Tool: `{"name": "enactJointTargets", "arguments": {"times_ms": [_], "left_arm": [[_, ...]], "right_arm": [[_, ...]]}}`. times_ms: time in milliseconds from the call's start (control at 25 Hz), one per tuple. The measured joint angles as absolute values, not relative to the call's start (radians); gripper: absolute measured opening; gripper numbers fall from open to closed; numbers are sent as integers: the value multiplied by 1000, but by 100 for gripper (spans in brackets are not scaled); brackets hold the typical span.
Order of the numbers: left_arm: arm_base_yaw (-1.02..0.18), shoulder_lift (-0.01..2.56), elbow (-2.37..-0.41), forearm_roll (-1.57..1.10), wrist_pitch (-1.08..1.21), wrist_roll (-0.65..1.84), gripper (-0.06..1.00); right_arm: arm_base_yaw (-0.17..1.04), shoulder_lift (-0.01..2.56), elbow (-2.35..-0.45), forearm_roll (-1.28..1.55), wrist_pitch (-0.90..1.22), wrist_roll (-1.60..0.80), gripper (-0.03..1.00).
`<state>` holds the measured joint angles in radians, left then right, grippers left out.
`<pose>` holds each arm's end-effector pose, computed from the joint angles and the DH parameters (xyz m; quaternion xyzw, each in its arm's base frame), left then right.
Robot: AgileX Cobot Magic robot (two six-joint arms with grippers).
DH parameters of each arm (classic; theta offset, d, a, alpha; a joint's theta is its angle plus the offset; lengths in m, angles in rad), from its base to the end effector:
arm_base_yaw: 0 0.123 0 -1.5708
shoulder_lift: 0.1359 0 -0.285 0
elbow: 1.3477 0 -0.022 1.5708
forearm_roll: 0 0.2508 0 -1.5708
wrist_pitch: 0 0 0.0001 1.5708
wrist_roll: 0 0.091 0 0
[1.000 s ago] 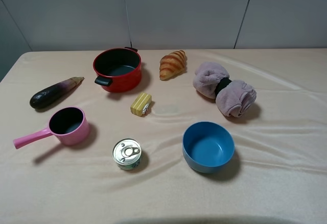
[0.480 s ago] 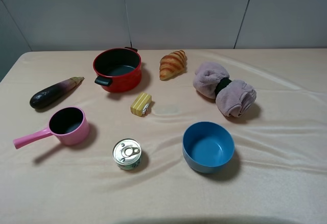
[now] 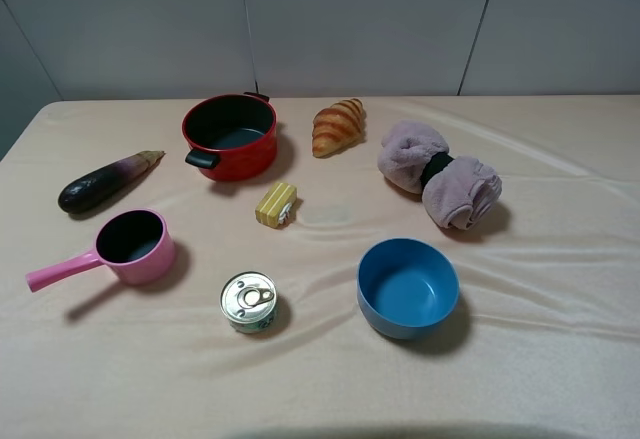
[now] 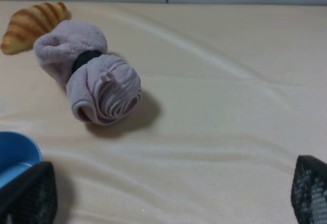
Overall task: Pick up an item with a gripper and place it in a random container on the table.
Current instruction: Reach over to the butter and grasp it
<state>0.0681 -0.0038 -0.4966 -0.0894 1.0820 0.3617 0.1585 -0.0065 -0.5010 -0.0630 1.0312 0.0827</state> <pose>-0.0056 -0.0076 0.2749 0.1277 0.8482 0.0656 0.5098 -0.0040 -0.0056 0.2801 -0.0311 0.8424 0.0333 0.5368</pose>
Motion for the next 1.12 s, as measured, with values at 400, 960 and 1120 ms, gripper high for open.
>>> {"name": "enactJointTargets", "arguments": {"times_ms": [400,960,1120], "left_arm": [[68,-4,-497,-89,1082,362,99],[68,-4,-497,-89,1082,362,99],[68,-4,-497,-89,1082,362,99]], "right_arm": [[159,-6,-501,-63,1031,83,69],[159,-6,-501,-63,1030,83,69],[159,19,-527,-62,1026,83,69]]}}
